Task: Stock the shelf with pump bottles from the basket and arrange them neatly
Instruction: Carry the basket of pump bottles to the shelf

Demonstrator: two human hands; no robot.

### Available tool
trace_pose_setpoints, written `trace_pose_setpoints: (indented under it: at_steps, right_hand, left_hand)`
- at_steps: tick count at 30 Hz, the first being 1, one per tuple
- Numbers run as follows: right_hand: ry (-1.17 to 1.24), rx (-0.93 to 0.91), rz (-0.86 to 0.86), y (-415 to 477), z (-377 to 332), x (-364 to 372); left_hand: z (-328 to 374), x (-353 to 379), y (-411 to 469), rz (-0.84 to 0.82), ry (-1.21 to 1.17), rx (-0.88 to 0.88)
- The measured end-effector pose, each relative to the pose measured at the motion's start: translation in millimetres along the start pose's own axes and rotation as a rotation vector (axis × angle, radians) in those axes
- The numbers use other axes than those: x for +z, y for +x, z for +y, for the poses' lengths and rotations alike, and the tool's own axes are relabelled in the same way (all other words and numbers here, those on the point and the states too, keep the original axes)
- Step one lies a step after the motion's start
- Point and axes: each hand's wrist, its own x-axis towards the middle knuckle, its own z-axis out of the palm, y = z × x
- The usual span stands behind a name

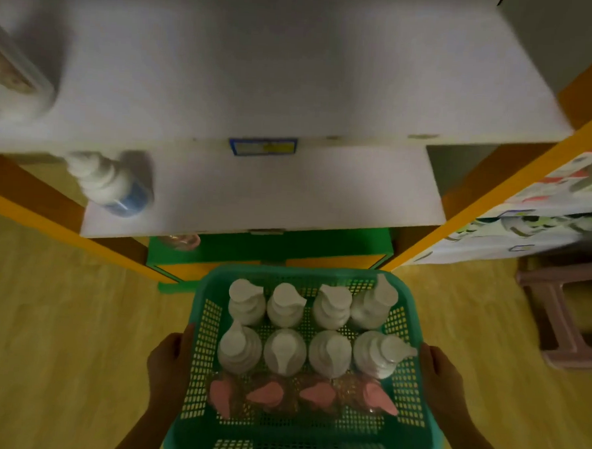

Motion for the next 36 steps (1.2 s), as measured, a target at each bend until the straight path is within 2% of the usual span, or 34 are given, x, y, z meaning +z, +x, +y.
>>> trace_pose_setpoints:
  at_steps: [9,20,36]
  right_hand:
    - [-0.041,-0.024,-0.046,58.3,75.8,83.7]
    - [-0.075,-0.035,-0.07,122.9,136.9,164.0]
    - [-0.256,-0.056,-0.166,205.3,168.8,237.1]
  left_hand:
    - [-88.4,78.8,30.6,0.003,0.031,0.012]
    - [-169.8,161.7,68.8,0.022,0.086,0.001]
    - [-207.0,238.8,120.1,0.053,0.065,-0.018]
